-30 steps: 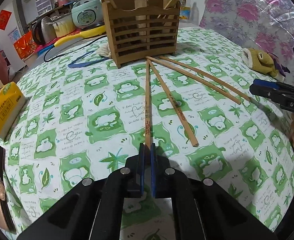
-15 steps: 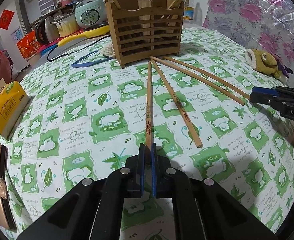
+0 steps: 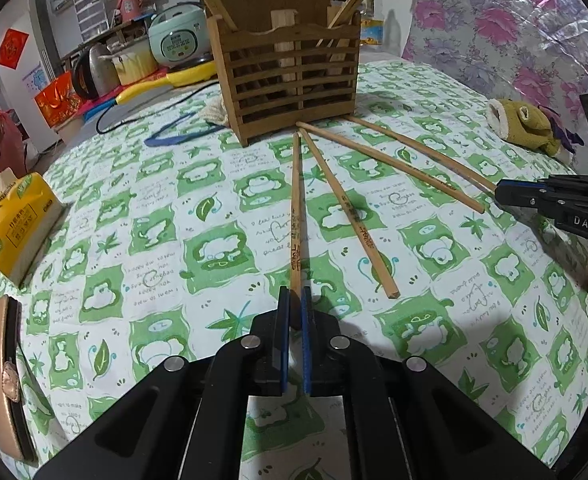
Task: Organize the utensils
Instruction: 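Close the right tool on another chopstick while the left tool holds its own, then lift both held chopsticks and carry them above the wooden holder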
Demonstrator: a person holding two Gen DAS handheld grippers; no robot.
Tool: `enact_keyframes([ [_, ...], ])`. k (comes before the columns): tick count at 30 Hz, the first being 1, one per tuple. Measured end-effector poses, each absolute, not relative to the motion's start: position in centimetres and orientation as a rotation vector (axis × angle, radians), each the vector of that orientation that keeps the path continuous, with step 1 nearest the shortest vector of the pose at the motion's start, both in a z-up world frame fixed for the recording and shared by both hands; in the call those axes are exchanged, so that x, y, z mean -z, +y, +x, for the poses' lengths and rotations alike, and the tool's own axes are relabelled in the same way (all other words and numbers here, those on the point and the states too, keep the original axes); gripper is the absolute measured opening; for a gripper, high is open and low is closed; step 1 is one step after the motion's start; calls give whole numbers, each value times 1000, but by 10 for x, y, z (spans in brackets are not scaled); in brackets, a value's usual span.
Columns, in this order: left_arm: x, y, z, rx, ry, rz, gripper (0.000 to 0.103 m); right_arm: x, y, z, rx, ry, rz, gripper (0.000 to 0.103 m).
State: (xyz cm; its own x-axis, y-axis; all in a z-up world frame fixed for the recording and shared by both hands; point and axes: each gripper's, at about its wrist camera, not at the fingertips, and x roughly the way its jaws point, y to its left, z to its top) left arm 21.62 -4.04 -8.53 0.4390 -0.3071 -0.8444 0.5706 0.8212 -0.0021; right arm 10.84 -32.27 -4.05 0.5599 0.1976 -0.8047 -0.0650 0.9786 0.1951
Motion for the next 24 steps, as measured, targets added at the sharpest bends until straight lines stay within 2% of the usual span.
enact_keyframes([
  [8, 47, -36, 199, 504, 890, 262, 6, 10, -324, 89, -111, 833, 143, 7],
  [17, -33, -40, 195, 498, 769, 195, 6, -81, -315, 68, -96, 623, 115, 7],
  [24, -76, -51, 212, 506, 732, 143, 6, -118, -302, 78, -99, 558, 105, 7],
])
